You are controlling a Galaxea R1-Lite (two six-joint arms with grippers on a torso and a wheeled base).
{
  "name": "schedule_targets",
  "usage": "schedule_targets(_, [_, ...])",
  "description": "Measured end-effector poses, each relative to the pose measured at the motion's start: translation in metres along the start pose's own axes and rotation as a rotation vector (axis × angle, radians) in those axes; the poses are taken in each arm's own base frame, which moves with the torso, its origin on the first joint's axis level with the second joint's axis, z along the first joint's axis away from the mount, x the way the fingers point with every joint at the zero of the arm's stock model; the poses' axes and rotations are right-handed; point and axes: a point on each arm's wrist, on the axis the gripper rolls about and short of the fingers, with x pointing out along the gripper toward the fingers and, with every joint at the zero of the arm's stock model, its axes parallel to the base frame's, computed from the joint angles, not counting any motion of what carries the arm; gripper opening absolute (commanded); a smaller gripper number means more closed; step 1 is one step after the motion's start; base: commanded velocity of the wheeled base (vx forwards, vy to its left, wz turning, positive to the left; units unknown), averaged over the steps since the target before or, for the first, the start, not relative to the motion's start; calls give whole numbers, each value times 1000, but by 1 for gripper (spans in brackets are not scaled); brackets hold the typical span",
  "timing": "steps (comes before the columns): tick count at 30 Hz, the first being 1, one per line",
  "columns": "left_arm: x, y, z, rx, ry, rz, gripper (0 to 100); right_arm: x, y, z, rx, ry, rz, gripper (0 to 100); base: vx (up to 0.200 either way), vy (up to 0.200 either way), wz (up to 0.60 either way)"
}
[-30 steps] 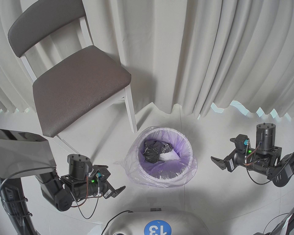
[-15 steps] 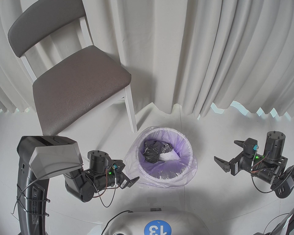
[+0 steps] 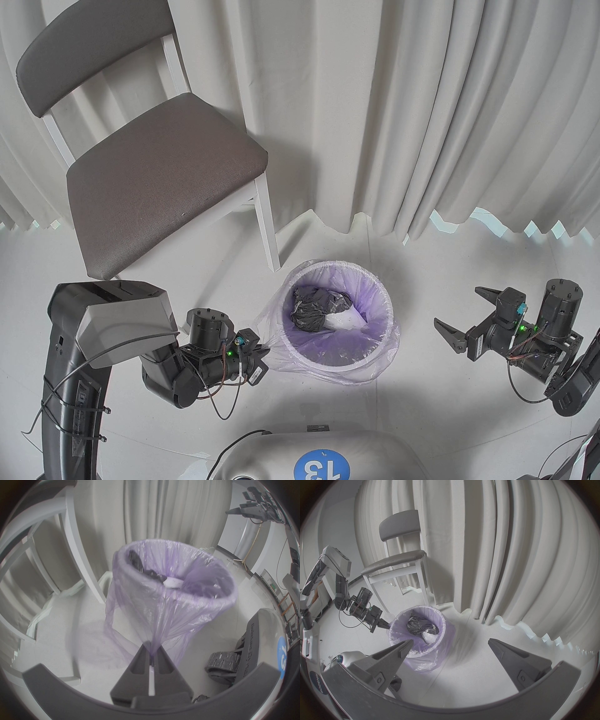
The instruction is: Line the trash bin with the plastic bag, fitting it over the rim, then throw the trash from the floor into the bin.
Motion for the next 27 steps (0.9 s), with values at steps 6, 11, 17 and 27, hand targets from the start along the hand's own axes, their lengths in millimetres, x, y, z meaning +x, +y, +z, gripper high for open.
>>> schedule_targets(6, [18, 18, 7, -7, -19, 28, 0, 8, 1, -10, 3, 22, 0, 100, 0, 0, 0])
schedule_targets(11, [40, 29, 14, -31, -37, 39, 0, 14, -2, -18, 7, 45, -7, 100, 0, 0, 0])
schedule_targets(17, [63, 32, 18, -110, 10, -8, 0, 26, -9, -30, 18, 77, -21, 100, 0, 0, 0])
schedule_targets(27, [79, 37, 23, -162, -5, -108, 0, 41, -24, -46, 39, 116, -56, 100, 0, 0, 0])
